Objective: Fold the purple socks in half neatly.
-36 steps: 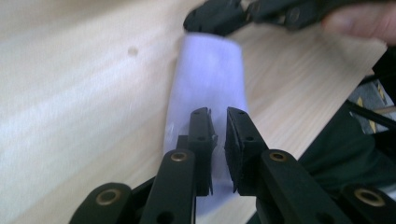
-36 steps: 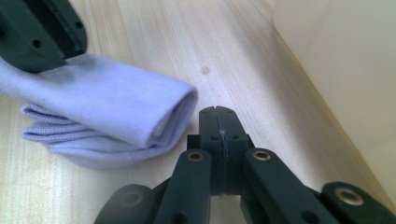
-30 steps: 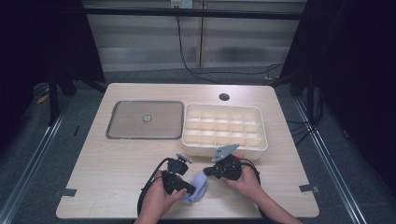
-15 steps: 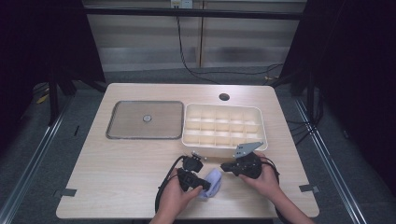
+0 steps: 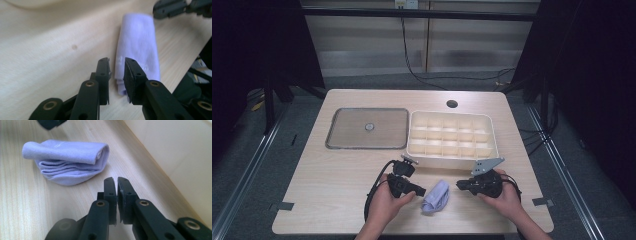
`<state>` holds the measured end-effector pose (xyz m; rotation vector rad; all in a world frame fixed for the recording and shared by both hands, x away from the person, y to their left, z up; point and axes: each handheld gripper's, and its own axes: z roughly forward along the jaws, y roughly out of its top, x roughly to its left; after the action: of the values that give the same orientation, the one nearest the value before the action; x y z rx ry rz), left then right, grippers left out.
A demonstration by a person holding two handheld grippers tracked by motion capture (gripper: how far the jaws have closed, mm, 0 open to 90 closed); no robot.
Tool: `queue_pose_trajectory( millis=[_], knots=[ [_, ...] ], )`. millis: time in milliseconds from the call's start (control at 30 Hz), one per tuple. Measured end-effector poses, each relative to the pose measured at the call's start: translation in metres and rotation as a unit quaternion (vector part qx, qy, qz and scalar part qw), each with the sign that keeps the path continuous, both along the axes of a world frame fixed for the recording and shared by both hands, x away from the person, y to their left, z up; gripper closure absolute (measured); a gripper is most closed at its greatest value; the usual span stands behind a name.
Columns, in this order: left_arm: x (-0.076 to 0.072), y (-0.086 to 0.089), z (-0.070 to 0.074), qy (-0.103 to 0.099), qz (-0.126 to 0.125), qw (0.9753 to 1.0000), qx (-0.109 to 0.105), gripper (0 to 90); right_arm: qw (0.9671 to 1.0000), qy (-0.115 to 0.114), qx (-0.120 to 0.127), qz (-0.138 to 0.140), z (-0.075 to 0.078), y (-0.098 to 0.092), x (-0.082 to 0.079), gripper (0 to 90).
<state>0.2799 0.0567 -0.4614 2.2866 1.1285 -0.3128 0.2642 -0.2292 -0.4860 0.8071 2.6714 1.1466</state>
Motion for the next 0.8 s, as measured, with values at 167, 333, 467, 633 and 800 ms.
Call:
queue_pose_trajectory(
  millis=[167, 333, 467, 633, 800],
  knots=[
    [-0.006, -0.009, -0.009, 0.008, -0.016, 0.9998, 0.004, 73.6, 1.0000, 0.003, 0.000, -0.007, -0.002, -0.003, 0.002, 84.4],
    [-0.009, -0.025, -0.013, 0.008, -0.027, 0.9996, -0.003, 72.6, 0.9999, 0.001, 0.001, -0.017, 0.000, -0.009, 0.002, 82.8],
    [-0.013, -0.041, -0.016, 0.011, -0.040, 0.9991, -0.014, 69.6, 0.9996, 0.007, 0.008, -0.025, 0.001, -0.014, 0.003, 81.7],
    [-0.014, -0.046, -0.016, 0.003, -0.045, 0.9988, -0.021, 67.1, 0.9992, 0.011, 0.010, -0.036, 0.000, -0.019, 0.005, 80.2],
    [-0.010, -0.031, -0.012, -0.028, -0.044, 0.9985, -0.015, 60.6, 0.9980, 0.027, 0.027, -0.051, 0.004, -0.023, 0.007, 76.8]
  ],
)
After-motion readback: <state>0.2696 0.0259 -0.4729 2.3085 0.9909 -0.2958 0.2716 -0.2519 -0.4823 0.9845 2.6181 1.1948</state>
